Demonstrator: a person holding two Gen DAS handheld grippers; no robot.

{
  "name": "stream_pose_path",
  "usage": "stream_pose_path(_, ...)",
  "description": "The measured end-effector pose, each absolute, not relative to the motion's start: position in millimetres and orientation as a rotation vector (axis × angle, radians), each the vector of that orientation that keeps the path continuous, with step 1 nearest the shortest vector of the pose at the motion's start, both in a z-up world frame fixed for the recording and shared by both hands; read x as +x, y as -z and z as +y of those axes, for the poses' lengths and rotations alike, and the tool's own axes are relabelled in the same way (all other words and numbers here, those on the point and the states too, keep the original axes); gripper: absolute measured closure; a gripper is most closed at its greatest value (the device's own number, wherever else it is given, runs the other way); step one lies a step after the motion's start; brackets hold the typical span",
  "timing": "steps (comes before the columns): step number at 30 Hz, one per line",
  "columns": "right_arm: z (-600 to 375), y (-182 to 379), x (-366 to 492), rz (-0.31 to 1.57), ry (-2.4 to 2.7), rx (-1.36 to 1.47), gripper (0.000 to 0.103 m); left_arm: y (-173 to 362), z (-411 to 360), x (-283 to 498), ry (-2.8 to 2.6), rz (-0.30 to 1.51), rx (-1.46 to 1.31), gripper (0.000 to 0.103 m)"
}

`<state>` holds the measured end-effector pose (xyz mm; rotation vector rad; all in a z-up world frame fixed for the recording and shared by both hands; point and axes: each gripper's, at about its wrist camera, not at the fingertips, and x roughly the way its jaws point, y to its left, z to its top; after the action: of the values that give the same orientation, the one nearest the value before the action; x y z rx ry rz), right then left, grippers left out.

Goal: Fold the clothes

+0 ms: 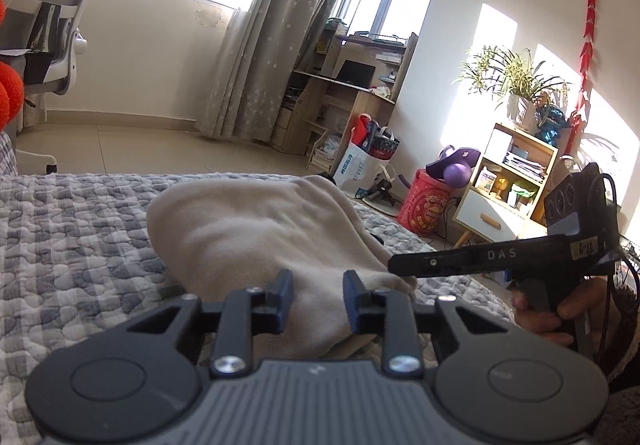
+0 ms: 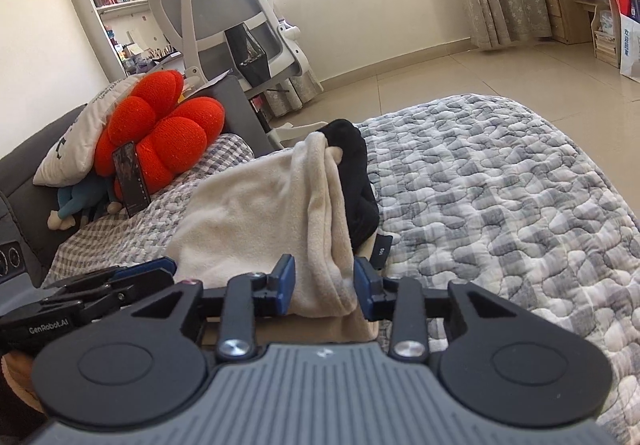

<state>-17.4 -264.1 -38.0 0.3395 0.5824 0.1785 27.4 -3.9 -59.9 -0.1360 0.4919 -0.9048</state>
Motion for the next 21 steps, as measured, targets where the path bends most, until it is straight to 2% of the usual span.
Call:
stream_pose_path(2,-260.9,44.7,-15.2,0.607,-0.15,0.295,0.084,64.3,-9.1,29.8,0.915,0.523,-0.12,0.075)
stream_pose_path(8,-259.4,49.4,-14.5,0.619,-0.138,0.256,0.084,69.6,-16.9,25.4,0.95,0.568,-0.043,0.075)
stream_pose_path(15,-257.9,39.0,-18.6,0.581,-0.15,0.246,0.077,57.0,-5.7,13.2,1.005,0.532,-0.047,0.075)
stream_pose_path(19,-255.8,31.4,-13.9,0.542,-0.148,0.241,0.074,47.0,1.8,13.6,0.99,0.482,-0.082,0.07)
stream_pose_path(21,-252.6,28.5,-9.0,0.518,-0.145,0.232,0.064,43.4,4.2,19.6,0.945,0.464,-0.092,0.067)
